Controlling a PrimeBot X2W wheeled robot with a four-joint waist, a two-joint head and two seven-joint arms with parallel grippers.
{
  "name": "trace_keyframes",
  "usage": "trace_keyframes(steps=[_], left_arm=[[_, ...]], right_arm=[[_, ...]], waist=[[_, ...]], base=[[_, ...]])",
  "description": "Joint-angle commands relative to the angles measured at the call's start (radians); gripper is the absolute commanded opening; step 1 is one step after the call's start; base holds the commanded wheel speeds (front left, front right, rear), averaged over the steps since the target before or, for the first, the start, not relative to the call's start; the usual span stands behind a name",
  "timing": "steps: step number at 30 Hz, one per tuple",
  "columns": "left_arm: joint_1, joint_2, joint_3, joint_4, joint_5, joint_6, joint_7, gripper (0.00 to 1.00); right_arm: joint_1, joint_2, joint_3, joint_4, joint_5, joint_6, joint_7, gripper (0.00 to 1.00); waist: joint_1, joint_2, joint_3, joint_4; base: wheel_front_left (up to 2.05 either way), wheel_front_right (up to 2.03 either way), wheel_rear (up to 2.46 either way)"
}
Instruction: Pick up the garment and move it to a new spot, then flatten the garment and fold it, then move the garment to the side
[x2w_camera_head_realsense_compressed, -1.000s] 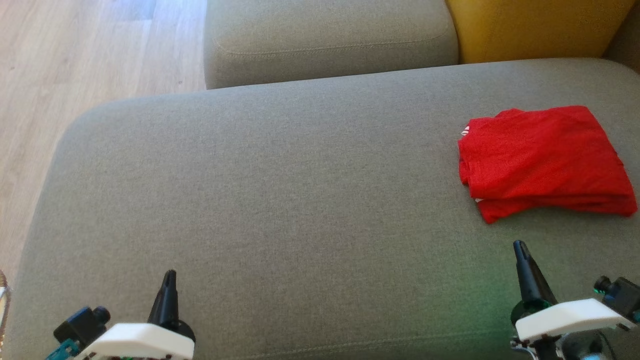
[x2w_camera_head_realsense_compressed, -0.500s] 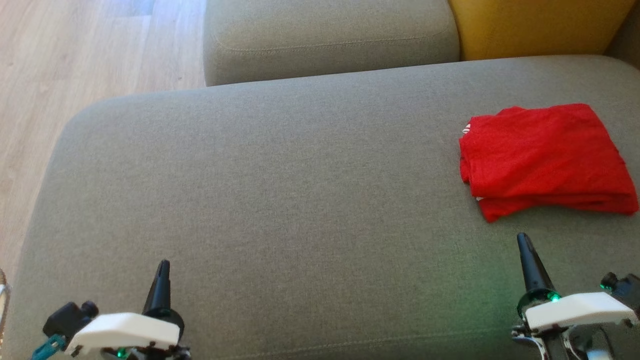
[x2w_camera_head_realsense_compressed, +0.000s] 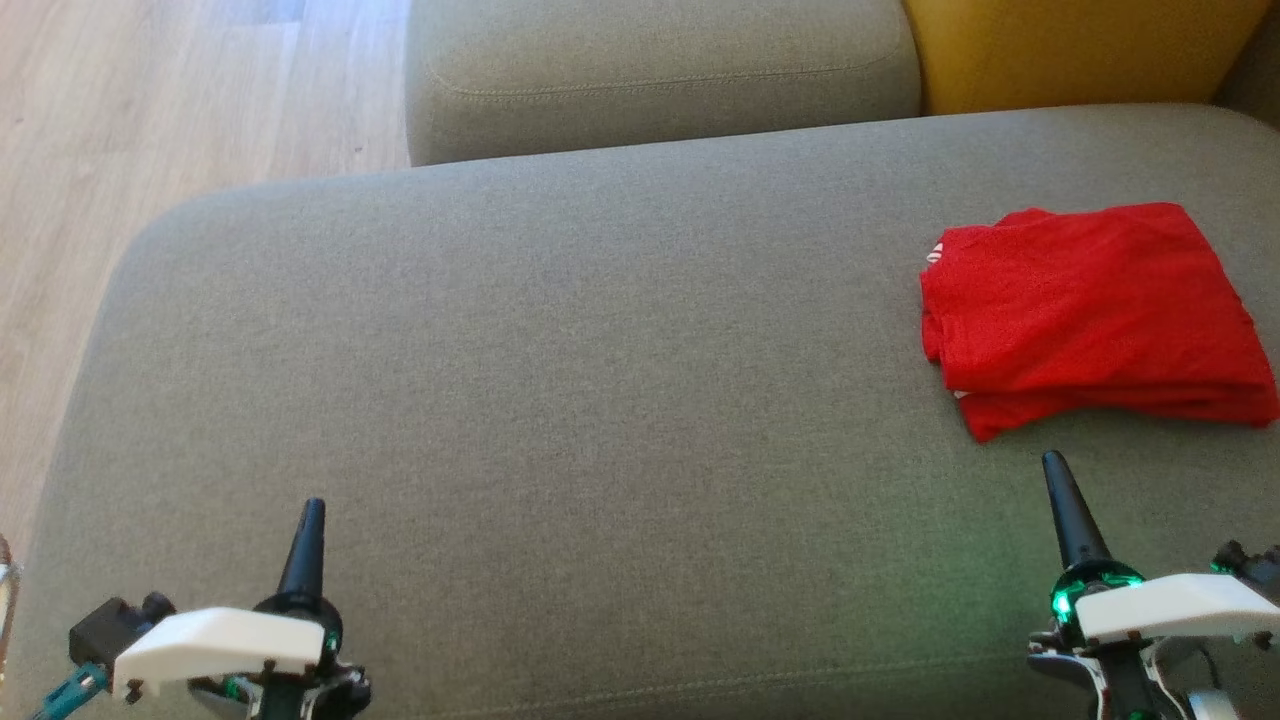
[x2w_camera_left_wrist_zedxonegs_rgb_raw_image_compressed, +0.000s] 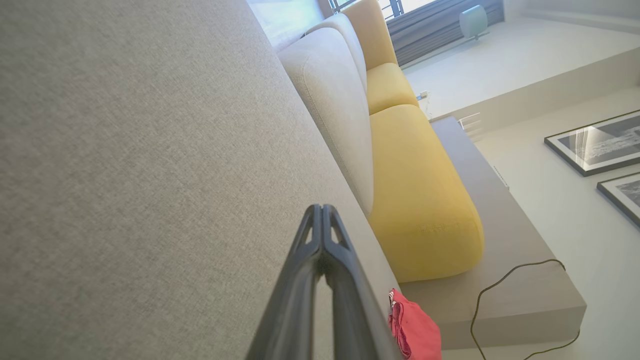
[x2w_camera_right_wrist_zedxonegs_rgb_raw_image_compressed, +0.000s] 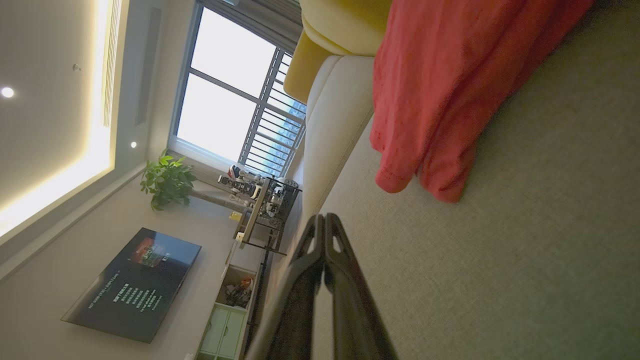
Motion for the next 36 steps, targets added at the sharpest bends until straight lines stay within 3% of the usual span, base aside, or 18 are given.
trace_keyframes(steps=[1, 36], left_arm=[[-0.064, 0.017, 0.033, -0.026, -0.028, -0.011, 0.007, 0.0], [-0.154, 0.013, 0.125, 0.019, -0.43, -0.072, 0.107, 0.0]], right_arm=[[-0.055, -0.009, 0.011, -0.028, 0.032, 0.0, 0.007, 0.0], [-0.111, -0.011, -0.006, -0.02, 0.444, 0.0, 0.106, 0.0]], waist=[[0.0001, 0.0, 0.001, 0.0], [0.0001, 0.0, 0.021, 0.002]], base=[[0.0, 0.0, 0.0], [0.0, 0.0, 0.0]])
